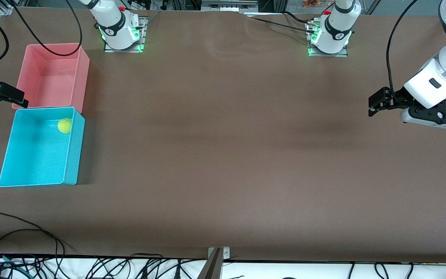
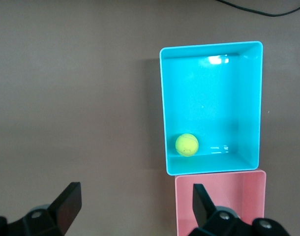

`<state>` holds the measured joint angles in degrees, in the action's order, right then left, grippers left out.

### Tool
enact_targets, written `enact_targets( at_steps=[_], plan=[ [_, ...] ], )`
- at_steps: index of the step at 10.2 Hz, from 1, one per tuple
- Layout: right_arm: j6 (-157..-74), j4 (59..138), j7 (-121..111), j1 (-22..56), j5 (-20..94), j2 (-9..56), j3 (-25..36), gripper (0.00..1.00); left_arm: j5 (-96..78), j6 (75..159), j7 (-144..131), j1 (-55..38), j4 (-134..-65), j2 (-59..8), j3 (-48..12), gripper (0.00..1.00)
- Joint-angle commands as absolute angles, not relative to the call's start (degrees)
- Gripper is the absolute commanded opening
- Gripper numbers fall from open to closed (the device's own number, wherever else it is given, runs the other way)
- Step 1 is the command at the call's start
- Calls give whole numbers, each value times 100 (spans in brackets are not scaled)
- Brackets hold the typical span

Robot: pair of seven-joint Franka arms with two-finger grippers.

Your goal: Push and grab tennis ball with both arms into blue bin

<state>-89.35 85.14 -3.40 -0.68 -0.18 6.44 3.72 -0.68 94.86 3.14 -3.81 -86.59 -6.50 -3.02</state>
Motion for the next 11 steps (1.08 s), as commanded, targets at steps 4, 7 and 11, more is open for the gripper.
enact_targets(
  at_steps=[4, 7, 11],
  plan=[
    [-9765, 9695, -378, -123, 53, -141, 290, 100, -132, 9369, 343, -396, -8481, -721, -281, 100],
    [-9765, 9686, -378, -123, 53, -141, 290, 100, -132, 9369, 343, -404, -8481, -721, -281, 100],
    [-9765, 9668, -378, -132, 44, -141, 308, 100, -141, 9369, 343, -396, -8481, -721, -281, 100]
  ],
)
